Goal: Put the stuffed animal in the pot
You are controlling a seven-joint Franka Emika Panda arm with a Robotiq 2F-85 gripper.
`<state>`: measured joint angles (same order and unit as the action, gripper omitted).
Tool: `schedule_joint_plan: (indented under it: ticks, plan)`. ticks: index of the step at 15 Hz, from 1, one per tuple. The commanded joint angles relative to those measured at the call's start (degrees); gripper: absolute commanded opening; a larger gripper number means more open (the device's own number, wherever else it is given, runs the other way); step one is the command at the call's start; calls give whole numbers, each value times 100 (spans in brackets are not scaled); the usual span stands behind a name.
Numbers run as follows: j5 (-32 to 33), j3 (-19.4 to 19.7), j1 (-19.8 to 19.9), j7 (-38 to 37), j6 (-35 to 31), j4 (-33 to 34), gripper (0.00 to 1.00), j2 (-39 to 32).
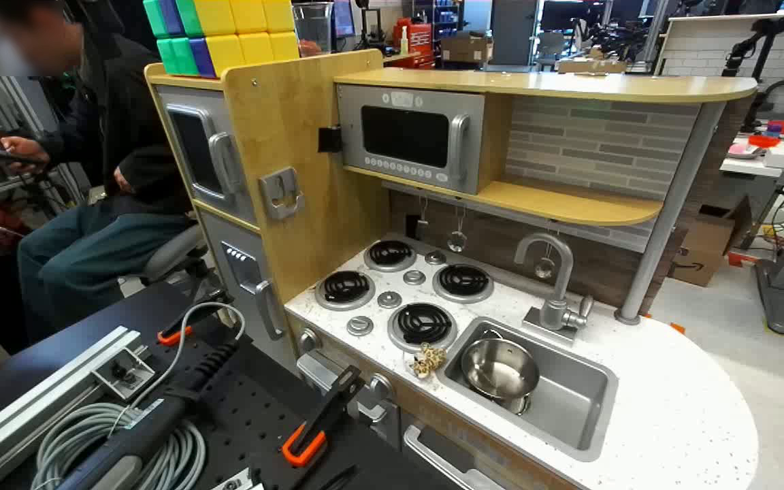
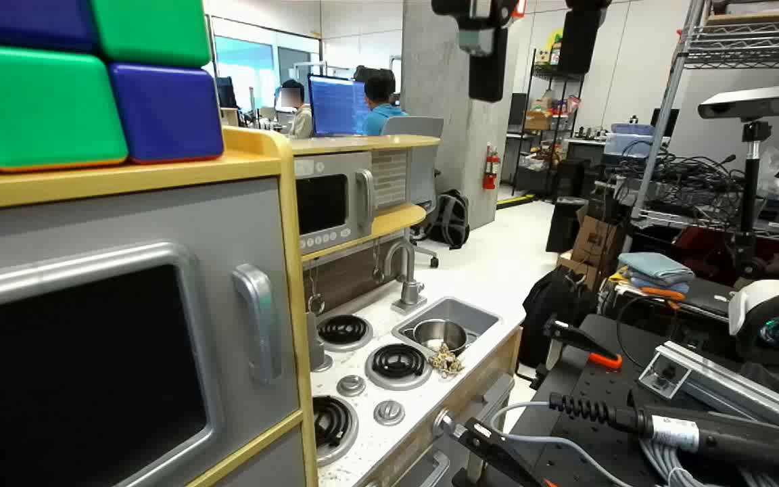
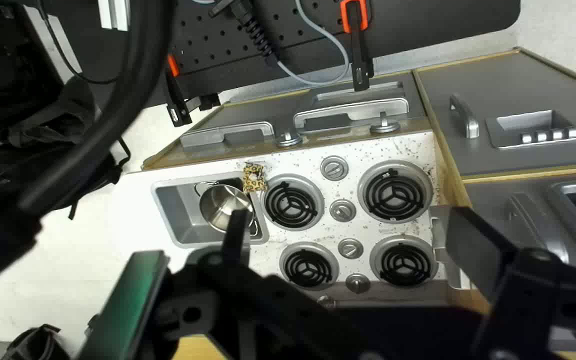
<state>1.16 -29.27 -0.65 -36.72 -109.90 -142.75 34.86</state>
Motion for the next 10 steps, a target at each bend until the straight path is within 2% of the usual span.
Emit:
schedule_joint_plan:
  ticks: [1, 4, 6, 10]
  plan:
    - [157, 220, -258, -138, 13, 10, 100, -84]
    - [157, 220, -258, -138, 13, 10, 100, -84]
    - [243, 286, -33, -381, -310, 29, 100, -304]
    - [638, 614, 533, -1302, -1749, -191, 100, -1101]
